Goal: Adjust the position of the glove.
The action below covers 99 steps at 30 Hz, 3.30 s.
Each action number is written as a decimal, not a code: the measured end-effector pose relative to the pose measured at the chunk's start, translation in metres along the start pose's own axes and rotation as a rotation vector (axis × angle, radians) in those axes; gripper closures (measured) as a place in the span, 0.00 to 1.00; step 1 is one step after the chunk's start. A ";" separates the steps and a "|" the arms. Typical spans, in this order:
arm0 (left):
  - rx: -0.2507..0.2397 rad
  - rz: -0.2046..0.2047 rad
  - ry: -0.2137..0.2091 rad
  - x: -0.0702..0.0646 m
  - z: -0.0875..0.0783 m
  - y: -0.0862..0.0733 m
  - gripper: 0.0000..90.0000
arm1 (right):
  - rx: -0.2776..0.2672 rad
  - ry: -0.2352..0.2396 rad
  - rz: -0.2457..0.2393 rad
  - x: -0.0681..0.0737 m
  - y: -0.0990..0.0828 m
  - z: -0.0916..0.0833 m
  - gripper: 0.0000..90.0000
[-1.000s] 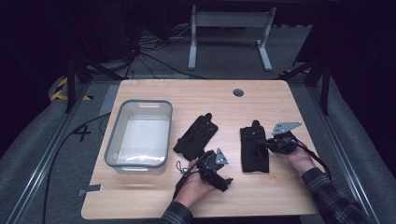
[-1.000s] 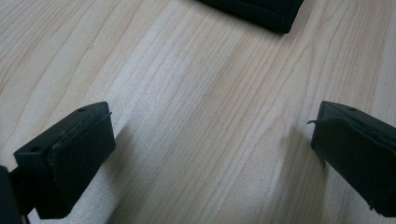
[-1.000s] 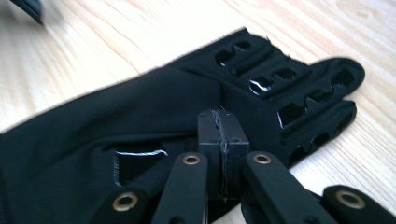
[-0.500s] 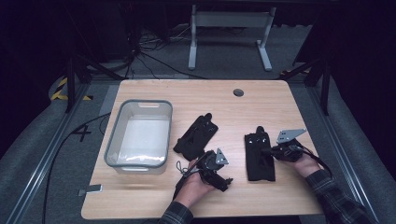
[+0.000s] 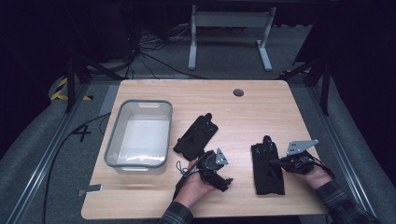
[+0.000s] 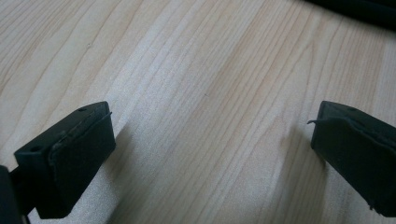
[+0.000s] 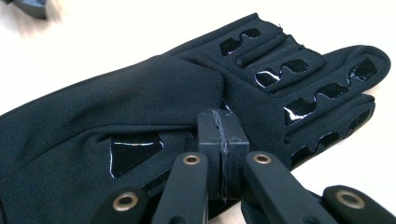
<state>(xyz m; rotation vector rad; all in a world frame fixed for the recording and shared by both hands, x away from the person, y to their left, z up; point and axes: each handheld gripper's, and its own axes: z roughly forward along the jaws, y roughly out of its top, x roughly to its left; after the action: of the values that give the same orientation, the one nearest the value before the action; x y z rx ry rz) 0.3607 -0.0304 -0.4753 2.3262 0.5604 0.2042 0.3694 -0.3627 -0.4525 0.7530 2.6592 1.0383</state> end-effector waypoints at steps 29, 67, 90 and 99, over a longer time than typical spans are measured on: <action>0.000 0.000 0.000 0.000 0.000 0.000 0.00 | -0.072 -0.213 0.166 -0.023 -0.049 -0.026 0.14; 0.047 -0.205 0.254 0.053 -0.026 0.027 1.00 | -0.072 -0.212 0.168 -0.024 -0.049 -0.026 0.14; 0.090 -0.316 0.270 0.080 -0.016 0.019 1.00 | -0.071 -0.213 0.167 -0.024 -0.049 -0.026 0.14; 0.100 -0.254 0.196 0.062 -0.010 0.026 1.00 | -0.071 -0.212 0.167 -0.023 -0.049 -0.026 0.14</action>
<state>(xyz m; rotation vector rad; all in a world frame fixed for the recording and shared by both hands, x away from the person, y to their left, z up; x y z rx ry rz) 0.4217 -0.0131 -0.4509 2.3167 0.9768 0.2912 0.3611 -0.4211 -0.4665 1.0235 2.4011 1.0226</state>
